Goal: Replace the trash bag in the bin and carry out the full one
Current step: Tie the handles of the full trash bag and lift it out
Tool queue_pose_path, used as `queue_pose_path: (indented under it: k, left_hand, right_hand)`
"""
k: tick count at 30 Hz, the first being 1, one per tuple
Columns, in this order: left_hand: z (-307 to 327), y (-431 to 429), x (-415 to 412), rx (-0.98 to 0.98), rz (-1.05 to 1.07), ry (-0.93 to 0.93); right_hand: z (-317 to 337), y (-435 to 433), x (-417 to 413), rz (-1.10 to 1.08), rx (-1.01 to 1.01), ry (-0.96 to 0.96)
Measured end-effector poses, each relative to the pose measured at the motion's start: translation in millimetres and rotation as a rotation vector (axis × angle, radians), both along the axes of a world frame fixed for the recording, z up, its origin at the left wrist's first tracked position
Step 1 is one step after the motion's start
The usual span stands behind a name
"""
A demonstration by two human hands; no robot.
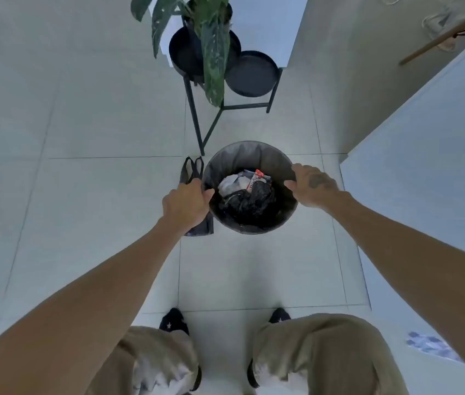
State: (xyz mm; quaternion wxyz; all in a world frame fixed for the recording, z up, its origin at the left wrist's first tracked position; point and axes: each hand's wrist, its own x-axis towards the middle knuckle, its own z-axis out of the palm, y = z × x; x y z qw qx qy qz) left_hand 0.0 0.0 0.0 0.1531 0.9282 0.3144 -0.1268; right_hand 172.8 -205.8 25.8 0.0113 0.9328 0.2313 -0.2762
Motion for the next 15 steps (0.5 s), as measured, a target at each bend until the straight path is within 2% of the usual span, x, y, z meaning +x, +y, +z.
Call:
queue_pose_path:
  k: [8, 15]
  left_hand:
    - [-121.9, 22.8, 28.2, 0.063, 0.18, -0.318]
    - [-161.6, 24.0, 43.3, 0.004, 0.244, -0.486]
  right_hand:
    - [-97.9, 9.6, 37.4, -0.016, -0.077, -0.242]
    - [-137.9, 12.4, 38.3, -0.028, -0.084, -0.361]
